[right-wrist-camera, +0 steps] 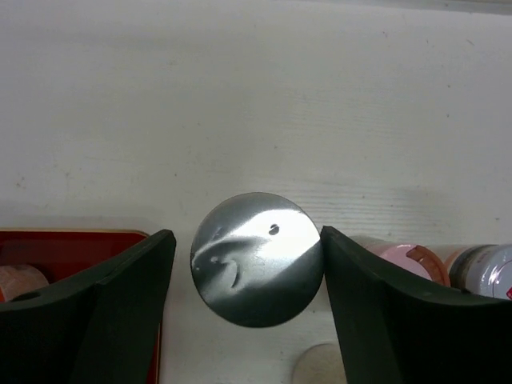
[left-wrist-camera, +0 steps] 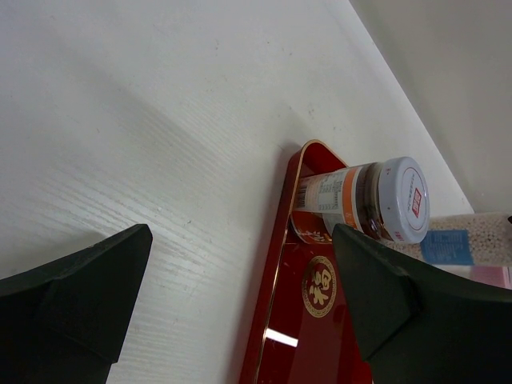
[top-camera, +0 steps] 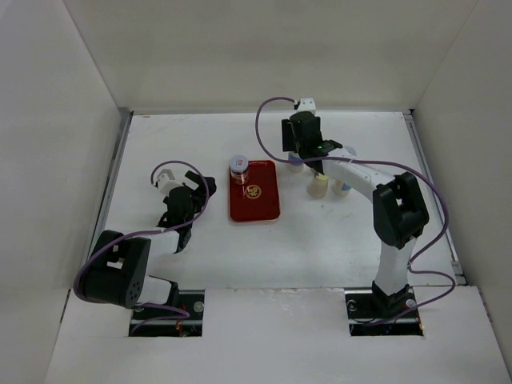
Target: Organize the condiment bottles
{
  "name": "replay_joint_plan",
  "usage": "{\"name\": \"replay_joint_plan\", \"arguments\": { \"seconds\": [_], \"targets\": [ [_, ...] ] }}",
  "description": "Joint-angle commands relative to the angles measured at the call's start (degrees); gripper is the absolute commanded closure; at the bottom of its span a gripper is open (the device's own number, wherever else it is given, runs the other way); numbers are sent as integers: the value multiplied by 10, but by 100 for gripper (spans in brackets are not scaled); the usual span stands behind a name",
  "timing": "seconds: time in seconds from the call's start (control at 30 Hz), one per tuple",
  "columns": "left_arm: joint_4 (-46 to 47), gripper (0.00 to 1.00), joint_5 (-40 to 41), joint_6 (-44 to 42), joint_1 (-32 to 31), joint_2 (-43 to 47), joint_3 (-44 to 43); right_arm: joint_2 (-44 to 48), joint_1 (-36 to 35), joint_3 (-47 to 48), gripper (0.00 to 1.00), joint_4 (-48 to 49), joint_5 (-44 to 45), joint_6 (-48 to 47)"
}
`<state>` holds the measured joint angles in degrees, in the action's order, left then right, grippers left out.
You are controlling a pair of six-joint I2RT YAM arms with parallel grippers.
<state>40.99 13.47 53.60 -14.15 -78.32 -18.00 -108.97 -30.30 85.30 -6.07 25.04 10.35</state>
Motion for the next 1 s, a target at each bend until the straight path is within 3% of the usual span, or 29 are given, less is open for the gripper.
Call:
{"name": "replay_joint_plan", "arguments": {
  "seconds": [0.0, 0.1, 0.47, 0.77, 0.97],
  "targets": [
    [30, 0, -6, 4, 4, -2, -10, -5, 6, 37, 30, 12, -5, 4],
    [30, 0, -6, 4, 4, -2, -10, 14, 4, 28, 46, 27, 4, 3],
    [30, 0, -7, 4, 17, 1, -6, 149, -116, -71, 47, 83, 35, -8],
    [30, 0, -8, 5, 20, 6, -3, 69, -217, -23, 46, 103, 3, 26],
    [29, 0, -8, 4, 22, 10, -1, 10, -247, 19, 43, 105, 14, 20]
  ]
}}
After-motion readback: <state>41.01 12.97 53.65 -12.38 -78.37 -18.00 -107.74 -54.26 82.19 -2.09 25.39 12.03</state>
